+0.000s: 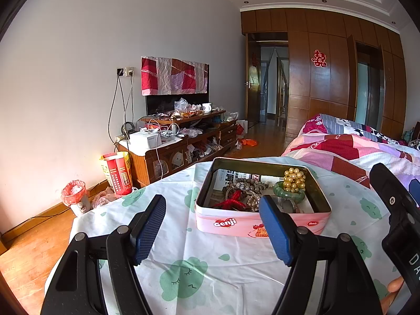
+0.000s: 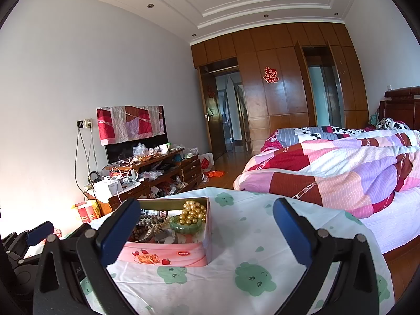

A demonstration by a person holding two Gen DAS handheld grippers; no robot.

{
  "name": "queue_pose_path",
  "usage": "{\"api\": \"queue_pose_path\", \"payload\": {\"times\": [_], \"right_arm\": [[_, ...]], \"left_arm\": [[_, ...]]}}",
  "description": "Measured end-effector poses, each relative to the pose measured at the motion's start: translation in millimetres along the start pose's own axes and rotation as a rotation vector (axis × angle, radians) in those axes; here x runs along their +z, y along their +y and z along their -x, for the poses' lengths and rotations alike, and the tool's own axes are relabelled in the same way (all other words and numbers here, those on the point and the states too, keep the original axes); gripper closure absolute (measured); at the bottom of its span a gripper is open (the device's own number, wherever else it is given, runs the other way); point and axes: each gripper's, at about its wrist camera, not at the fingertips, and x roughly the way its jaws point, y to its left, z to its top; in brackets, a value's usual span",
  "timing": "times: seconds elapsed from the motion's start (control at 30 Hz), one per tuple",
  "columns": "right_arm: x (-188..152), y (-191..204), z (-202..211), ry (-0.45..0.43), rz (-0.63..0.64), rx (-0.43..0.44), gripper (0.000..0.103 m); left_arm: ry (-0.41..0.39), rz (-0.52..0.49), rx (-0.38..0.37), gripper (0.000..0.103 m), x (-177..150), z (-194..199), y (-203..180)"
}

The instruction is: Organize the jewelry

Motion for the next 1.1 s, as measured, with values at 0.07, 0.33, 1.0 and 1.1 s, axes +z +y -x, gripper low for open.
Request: {"api": "queue_pose_path", "payload": {"times": [0.07, 0.33, 1.0, 1.1], "right_arm": [[0.1, 0.0, -0.1, 0.001, 0.0, 0.0, 0.0], [0.3, -0.2, -0.1, 0.001, -0.001, 0.0, 0.0], [0.3, -2.5, -0.8, 0.003, -0.003, -0.002, 0.0], [0.5, -2.6, -1.2, 0.004, -0.003, -0.004, 0.0]], "left_arm": [[-0.001, -0.001, 0.001, 0.029, -0.1, 0.2, -0.6], [-0.002, -0.011, 0.004, 0.029, -1.2, 0.3, 0.0], [0.024, -0.024, 0.004, 0.029, -0.2, -5.1, -5.8], [0.03, -0.021, 0.012, 0.029, -0.4, -5.9, -5.2]]}}
